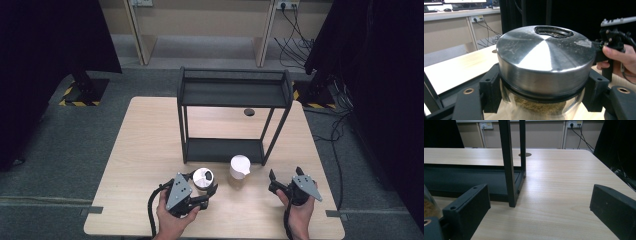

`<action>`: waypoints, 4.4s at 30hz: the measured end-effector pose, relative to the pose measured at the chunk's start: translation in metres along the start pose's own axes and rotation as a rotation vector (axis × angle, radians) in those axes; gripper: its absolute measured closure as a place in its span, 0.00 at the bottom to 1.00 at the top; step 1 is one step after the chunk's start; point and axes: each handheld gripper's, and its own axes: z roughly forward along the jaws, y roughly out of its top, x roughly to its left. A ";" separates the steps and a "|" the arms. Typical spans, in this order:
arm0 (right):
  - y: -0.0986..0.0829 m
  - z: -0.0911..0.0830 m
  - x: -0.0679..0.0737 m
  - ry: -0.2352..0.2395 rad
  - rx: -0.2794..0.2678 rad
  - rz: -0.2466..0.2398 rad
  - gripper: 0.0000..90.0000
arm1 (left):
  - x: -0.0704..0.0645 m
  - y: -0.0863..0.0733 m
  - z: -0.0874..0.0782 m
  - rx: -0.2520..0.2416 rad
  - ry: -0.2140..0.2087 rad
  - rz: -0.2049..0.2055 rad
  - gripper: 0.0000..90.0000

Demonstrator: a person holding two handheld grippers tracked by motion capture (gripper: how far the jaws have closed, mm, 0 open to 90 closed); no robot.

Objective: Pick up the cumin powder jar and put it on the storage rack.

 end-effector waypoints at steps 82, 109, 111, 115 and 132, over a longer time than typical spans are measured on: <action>0.001 0.000 0.000 0.002 0.004 0.000 0.04 | 0.044 0.148 0.008 -0.071 0.079 0.033 0.34; 0.001 0.000 -0.001 0.005 0.007 0.002 0.04 | 0.052 0.193 0.021 -0.064 0.093 0.038 0.34; 0.001 0.000 -0.001 0.006 0.006 0.001 0.04 | 0.052 0.196 0.022 -0.063 0.099 0.042 0.34; 0.001 0.000 -0.001 0.007 0.007 0.000 0.04 | 0.054 0.201 0.024 -0.064 0.105 0.041 0.34; 0.001 0.000 -0.001 0.008 0.006 -0.001 0.04 | 0.063 0.226 0.035 -0.062 0.154 0.023 0.34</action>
